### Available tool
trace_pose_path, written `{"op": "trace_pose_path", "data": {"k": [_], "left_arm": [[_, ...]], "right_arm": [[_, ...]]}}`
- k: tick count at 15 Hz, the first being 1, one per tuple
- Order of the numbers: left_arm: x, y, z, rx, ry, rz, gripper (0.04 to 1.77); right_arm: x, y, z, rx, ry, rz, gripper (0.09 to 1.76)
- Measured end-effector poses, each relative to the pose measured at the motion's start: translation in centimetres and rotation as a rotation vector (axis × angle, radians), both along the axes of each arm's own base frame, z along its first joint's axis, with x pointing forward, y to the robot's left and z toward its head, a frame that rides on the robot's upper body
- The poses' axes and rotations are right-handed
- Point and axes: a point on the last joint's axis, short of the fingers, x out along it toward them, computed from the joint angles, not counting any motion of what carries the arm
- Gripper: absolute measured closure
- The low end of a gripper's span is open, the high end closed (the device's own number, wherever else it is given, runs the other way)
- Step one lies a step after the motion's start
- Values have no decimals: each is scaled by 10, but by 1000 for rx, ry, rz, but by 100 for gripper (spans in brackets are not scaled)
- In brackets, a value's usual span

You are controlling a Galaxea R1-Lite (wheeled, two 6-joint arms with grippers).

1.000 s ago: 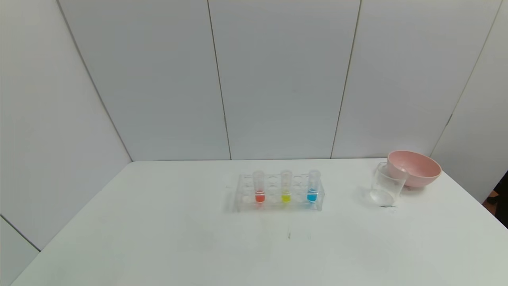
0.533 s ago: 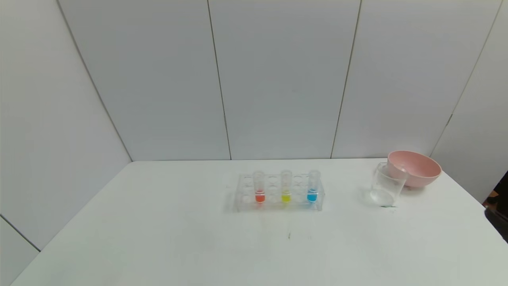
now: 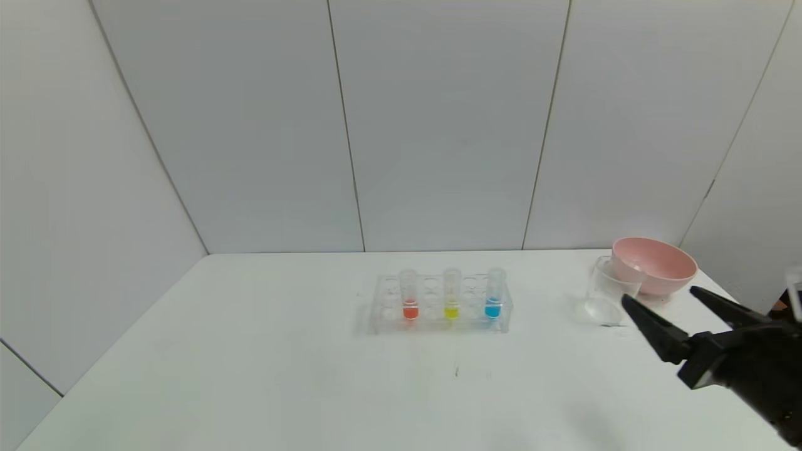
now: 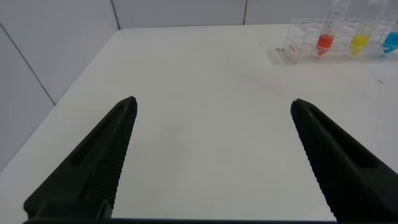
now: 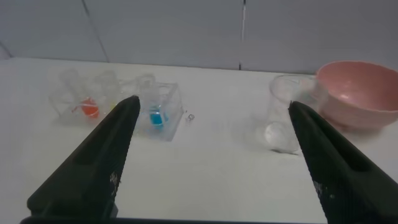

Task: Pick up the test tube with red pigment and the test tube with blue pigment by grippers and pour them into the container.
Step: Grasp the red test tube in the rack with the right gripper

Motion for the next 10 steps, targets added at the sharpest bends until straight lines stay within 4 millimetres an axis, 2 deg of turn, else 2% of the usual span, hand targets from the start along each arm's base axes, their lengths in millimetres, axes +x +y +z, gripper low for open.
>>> {"op": "trace_pose_path", "data": {"k": [7, 10], "left_arm": [[0, 0, 0, 0, 0, 0, 5], [0, 0, 0, 0, 0, 0, 5]], "right_arm": [[-3, 133, -39, -48, 58, 87, 14], [3, 176, -56, -59, 61, 113, 14]]}}
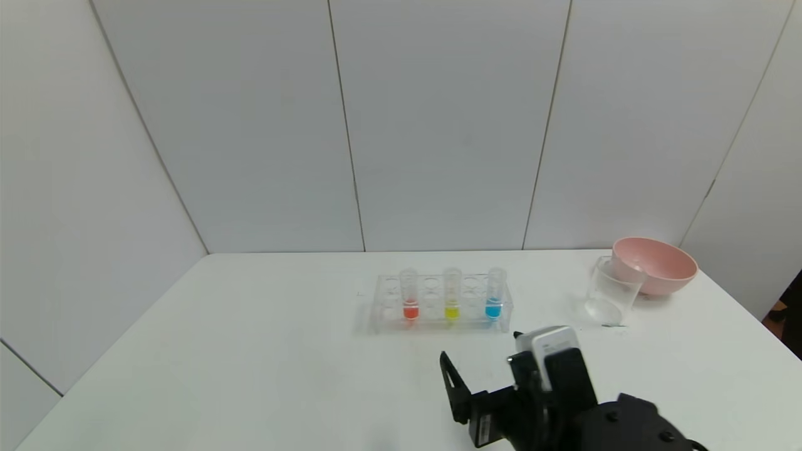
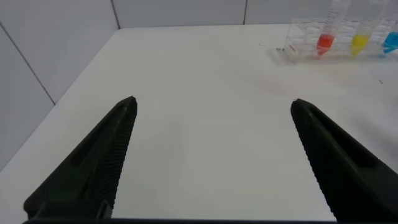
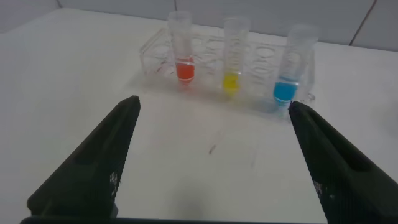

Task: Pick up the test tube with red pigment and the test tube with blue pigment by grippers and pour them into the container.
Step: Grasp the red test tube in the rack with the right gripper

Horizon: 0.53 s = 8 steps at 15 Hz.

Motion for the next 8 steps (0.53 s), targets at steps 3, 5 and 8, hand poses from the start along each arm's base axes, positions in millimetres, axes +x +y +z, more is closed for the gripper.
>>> {"op": "trace_pose_path", "data": {"k": [3, 5, 8], "left_arm": [[0, 0, 0, 0, 0, 0, 5], [0, 0, 0, 0, 0, 0, 5], [0, 0, 0, 0, 0, 0, 5]], "right_arm": [[8, 28, -18, -17, 8, 27, 14], [13, 39, -26, -22, 11, 33, 14], [22, 51, -32, -34, 12, 55, 14]]}}
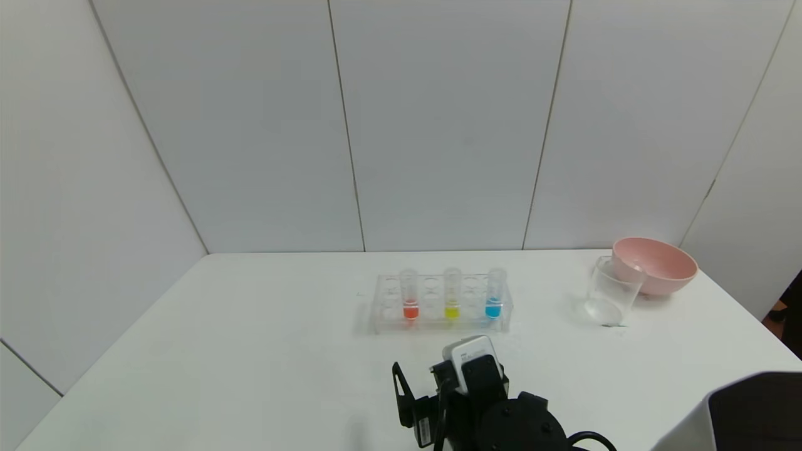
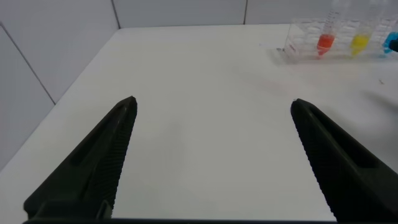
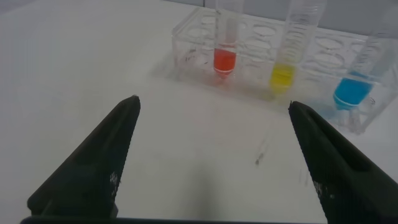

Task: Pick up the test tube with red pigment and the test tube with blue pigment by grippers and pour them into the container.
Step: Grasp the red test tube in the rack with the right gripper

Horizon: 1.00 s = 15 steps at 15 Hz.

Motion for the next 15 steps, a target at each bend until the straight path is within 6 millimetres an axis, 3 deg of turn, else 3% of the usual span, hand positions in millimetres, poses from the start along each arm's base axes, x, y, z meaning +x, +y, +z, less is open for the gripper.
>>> {"op": "trace_pose_path", "data": {"k": [5, 9, 15], "left_arm": [[0, 0, 0, 0, 0, 0, 5], [0, 0, 0, 0, 0, 0, 5], [0, 0, 0, 0, 0, 0, 5]], "right_arm": [[26, 23, 4, -10, 7, 11, 14], [62, 41, 20, 13, -11, -17, 14], [115, 47, 16, 32, -40, -43, 14]]}}
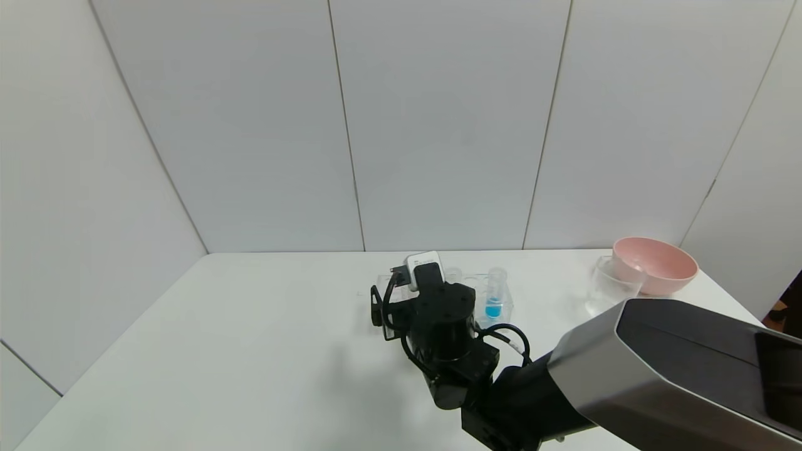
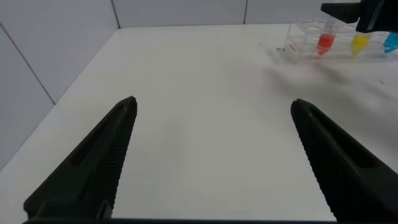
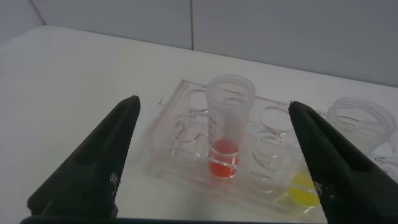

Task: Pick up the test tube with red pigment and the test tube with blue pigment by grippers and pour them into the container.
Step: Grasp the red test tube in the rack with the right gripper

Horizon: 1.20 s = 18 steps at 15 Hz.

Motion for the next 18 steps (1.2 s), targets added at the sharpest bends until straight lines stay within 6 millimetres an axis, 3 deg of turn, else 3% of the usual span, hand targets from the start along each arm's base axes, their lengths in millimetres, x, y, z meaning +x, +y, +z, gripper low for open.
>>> {"op": "trace_pose_path", "data": {"k": [6, 15, 18], "left_arm": [[0, 0, 0, 0, 0, 0, 5], [0, 0, 0, 0, 0, 0, 5], [0, 0, 0, 0, 0, 0, 5]], "right_arm": [[26, 9, -10, -9, -23, -6, 14], [31, 11, -16, -19, -27, -13, 14], [32, 8, -16, -19, -28, -23, 59]]}}
